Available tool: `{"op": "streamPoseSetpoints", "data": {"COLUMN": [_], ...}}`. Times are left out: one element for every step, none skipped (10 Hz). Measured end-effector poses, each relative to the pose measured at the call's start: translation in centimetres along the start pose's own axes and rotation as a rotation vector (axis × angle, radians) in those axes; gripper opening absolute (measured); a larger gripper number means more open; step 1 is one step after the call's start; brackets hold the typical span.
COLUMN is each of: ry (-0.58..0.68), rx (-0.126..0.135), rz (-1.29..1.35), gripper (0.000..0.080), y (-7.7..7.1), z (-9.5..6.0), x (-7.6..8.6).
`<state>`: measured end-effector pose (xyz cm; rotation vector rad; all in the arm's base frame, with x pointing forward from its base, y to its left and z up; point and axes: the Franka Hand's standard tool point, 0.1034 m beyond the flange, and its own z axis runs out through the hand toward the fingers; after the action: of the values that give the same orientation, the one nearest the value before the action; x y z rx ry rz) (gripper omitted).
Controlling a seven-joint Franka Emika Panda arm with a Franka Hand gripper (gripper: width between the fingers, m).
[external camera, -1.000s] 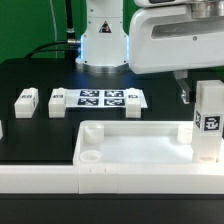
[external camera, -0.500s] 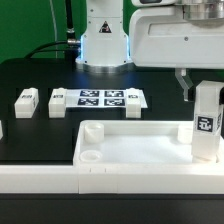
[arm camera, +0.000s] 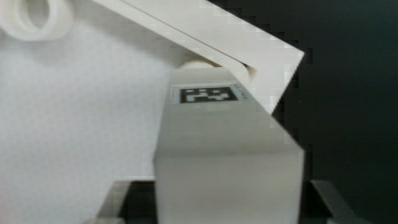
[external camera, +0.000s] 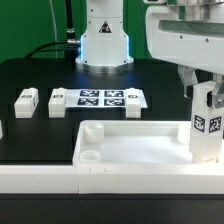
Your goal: Assemble desk
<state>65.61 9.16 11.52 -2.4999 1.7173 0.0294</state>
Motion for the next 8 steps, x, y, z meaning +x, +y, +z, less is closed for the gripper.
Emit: {"op": "streamPoseSetpoints", "data": {"ry": [0.0, 0.0, 0.002, 0.001, 0.001, 0.001, 0.005, 0.031], "rx": [0.0, 0.0, 0.006, 0.005, 0.004, 0.004, 0.002, -0.017], "rz": [0.022, 0.112, 0.248, 0.292, 0.243, 0.218, 0.176, -0.09], "gripper": [0.0291, 0.0291, 0.0291, 0.0291, 0.0378, 0.0378, 0.0592, 0.0592], "y": [0.0, 0.0, 0.1, 0.1, 0.1, 0.1, 0.2, 0.3], "z": [0.0, 0.1, 0.1, 0.1, 0.1, 0.2, 0.2, 0.5], "x": [0.0, -0.1, -0.6, -0.7, -0.7, -0.7, -0.8, -1.0]}}
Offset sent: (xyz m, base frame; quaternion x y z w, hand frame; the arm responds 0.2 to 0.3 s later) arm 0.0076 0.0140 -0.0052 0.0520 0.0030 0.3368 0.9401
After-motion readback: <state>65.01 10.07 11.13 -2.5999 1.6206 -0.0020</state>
